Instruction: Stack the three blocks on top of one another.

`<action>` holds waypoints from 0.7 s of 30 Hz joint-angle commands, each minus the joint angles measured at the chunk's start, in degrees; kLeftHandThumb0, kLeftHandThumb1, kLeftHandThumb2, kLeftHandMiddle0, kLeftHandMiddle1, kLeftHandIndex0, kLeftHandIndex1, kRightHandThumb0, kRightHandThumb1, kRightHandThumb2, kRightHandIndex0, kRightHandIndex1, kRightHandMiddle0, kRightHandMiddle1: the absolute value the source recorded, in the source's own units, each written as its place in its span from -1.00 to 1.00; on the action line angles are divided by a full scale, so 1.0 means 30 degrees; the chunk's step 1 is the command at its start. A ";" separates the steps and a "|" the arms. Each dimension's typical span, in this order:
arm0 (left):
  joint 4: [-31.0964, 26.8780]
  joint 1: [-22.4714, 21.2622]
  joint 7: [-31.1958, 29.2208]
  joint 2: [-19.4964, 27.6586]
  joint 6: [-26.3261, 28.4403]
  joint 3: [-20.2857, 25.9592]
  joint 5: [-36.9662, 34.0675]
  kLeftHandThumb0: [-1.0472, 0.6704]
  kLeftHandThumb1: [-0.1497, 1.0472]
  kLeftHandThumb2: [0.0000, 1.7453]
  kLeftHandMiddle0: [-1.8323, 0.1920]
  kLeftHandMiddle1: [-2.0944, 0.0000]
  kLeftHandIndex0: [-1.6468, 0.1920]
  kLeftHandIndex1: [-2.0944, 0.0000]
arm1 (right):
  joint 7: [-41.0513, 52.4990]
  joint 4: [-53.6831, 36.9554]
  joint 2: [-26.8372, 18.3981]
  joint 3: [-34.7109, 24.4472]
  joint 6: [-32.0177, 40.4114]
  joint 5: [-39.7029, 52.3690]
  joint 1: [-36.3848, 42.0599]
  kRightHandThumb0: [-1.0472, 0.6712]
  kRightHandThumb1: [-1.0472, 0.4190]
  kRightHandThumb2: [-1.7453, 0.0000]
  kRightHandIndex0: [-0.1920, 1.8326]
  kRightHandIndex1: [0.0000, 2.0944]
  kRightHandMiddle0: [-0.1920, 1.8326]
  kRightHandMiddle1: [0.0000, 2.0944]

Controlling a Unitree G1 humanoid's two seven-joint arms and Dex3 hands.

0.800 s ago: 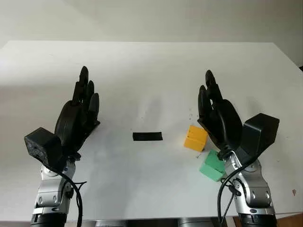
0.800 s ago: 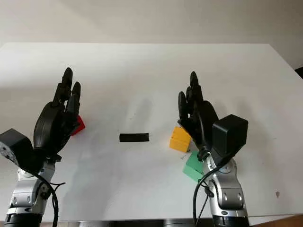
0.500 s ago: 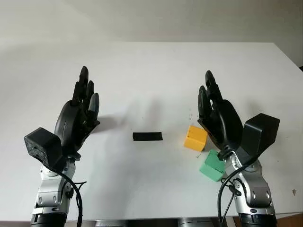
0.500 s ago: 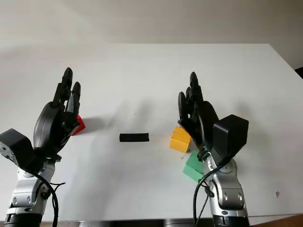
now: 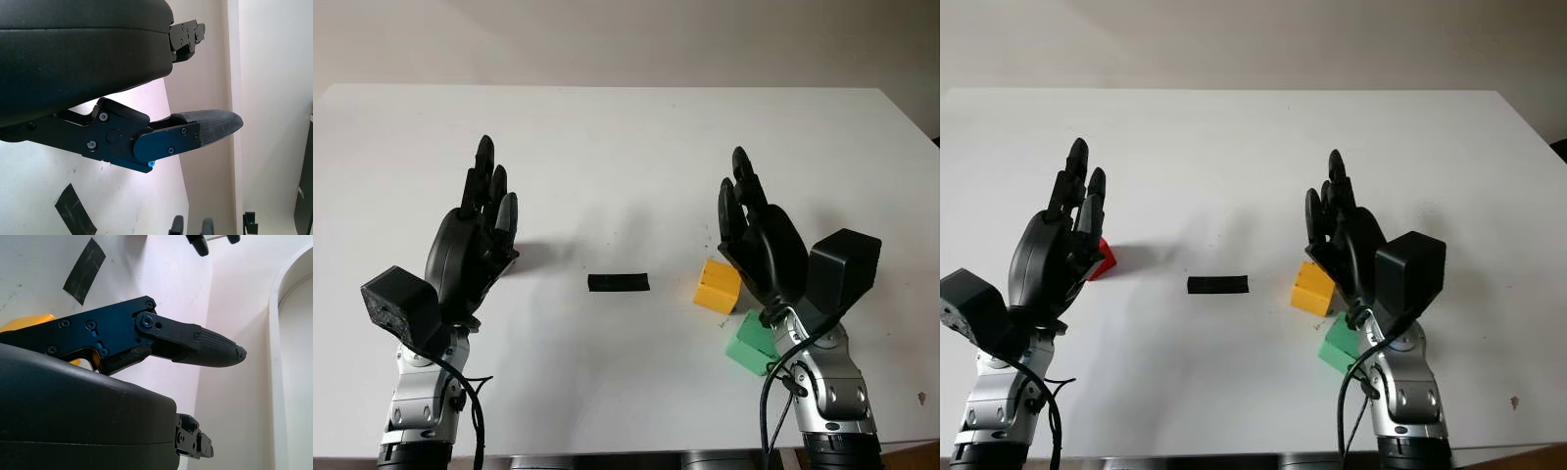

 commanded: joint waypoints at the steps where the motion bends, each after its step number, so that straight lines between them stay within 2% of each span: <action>1: 0.0042 0.0012 -0.0109 -0.0040 -0.0172 -0.0101 -0.0013 -0.65 1.00 -0.29 0.99 0.95 1.00 0.95 | 0.0025 -0.0623 -0.0299 -0.0154 0.0126 -0.0018 0.0127 -0.65 -1.00 0.24 -1.00 -1.00 -1.00 -1.00; 7: 0.0168 -0.0458 -0.0087 0.0284 -0.0458 0.0156 0.0074 -0.64 1.00 -0.31 0.97 0.94 0.98 0.94 | 0.0094 -0.1196 -0.0649 -0.0370 0.0393 -0.0026 -0.0109 -0.65 -1.00 0.27 -1.00 -1.00 -1.00 -1.00; 9: -0.0093 -0.0774 0.0007 0.0962 -0.0532 0.0538 0.0352 -0.65 1.00 -0.37 0.95 0.94 0.96 0.94 | 0.0175 -0.1207 -0.0762 -0.0325 0.0394 -0.0055 -0.0246 -0.64 -1.00 0.26 -1.00 -1.00 -1.00 -1.00; 12: -0.0169 -0.1595 0.0292 0.2324 -0.1276 0.1240 0.1194 -0.64 1.00 -0.47 0.77 0.91 0.81 0.91 | 0.0181 -0.0986 -0.0698 -0.0209 0.0129 -0.0134 -0.0308 -0.64 -1.00 0.24 -1.00 -1.00 -1.00 -1.00; 14: 0.0069 -0.2332 0.0325 0.3701 -0.1915 0.1508 0.2282 -0.63 1.00 -0.52 0.61 0.92 0.64 0.89 | 0.0153 -0.1028 -0.0580 -0.0159 0.0197 -0.0102 -0.0249 -0.64 -1.00 0.23 -1.00 -1.00 -1.00 -1.00; 15: 0.0237 -0.2829 -0.0093 0.4942 -0.1870 0.1579 0.2937 -0.64 1.00 -0.52 0.57 0.92 0.59 0.88 | 0.0136 -0.1104 -0.0535 -0.0147 0.0280 -0.0070 -0.0160 -0.64 -1.00 0.23 -1.00 -1.00 -1.00 -1.00; 21: 0.1193 -0.4768 -0.4245 1.0659 -0.0890 0.1138 0.4500 -0.76 0.97 -0.83 0.71 0.96 0.47 0.93 | -0.0006 -0.1250 -0.0469 -0.0117 0.0280 -0.0071 0.0172 -0.63 -1.00 0.23 -1.00 -1.00 -1.00 -1.00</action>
